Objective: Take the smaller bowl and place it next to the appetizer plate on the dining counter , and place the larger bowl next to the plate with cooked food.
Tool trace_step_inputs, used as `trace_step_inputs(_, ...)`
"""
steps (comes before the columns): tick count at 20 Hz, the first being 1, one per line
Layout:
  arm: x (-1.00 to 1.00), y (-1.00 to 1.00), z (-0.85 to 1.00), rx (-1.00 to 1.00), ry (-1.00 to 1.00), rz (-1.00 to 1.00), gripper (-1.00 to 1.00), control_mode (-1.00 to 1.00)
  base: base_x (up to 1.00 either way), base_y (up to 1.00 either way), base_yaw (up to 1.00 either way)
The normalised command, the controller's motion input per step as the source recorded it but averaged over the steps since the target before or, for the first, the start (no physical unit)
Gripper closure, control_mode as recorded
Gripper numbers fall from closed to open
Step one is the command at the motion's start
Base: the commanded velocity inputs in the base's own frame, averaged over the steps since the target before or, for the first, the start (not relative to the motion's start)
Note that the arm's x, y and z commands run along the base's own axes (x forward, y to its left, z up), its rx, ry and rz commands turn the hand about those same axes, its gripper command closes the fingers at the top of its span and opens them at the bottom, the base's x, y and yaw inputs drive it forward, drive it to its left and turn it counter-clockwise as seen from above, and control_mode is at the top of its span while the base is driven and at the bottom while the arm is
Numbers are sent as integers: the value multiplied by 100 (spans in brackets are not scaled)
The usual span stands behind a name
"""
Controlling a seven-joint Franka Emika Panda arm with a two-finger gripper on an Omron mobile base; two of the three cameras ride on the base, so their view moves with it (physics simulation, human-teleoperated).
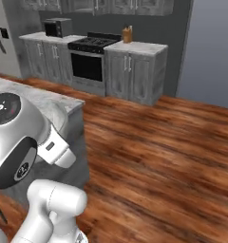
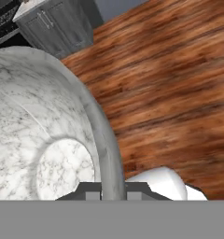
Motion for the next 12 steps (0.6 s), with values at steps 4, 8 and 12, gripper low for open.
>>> trace_step_inputs(4,0,0,0,0,0,0,100,100,-100,100,-37)
trace_step_inputs(8,0,0,0,0,0,0,100,100,-100,100,-38)
trace_step_inputs(12,0,0,0,0,0,0,100,100,-100,100,-38)
